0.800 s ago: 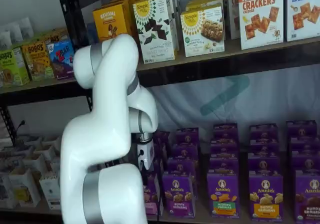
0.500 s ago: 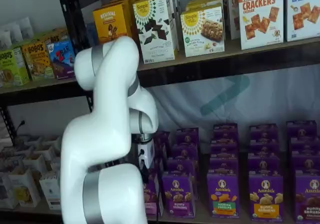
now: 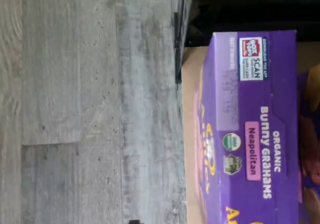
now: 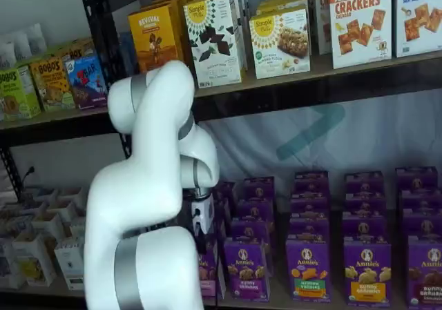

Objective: Pick up the purple box with a pink patch in the middle, on the bottom shelf, the first box from the left

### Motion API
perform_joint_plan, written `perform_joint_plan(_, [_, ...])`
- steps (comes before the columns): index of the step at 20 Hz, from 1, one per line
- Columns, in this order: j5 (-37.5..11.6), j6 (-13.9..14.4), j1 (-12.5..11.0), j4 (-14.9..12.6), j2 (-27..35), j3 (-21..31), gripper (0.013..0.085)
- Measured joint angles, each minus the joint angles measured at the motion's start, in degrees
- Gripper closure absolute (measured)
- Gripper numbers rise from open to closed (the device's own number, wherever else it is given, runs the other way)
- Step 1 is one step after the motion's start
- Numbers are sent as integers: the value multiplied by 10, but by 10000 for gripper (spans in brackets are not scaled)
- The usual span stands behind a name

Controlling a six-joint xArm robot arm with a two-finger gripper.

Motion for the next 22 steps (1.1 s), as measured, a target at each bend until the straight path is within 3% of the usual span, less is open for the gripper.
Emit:
perform_joint_plan(12, [-1,27,2,-28,63,-65,130])
perform_joint_plan(22, [22,76,14,-71,110,-121,130])
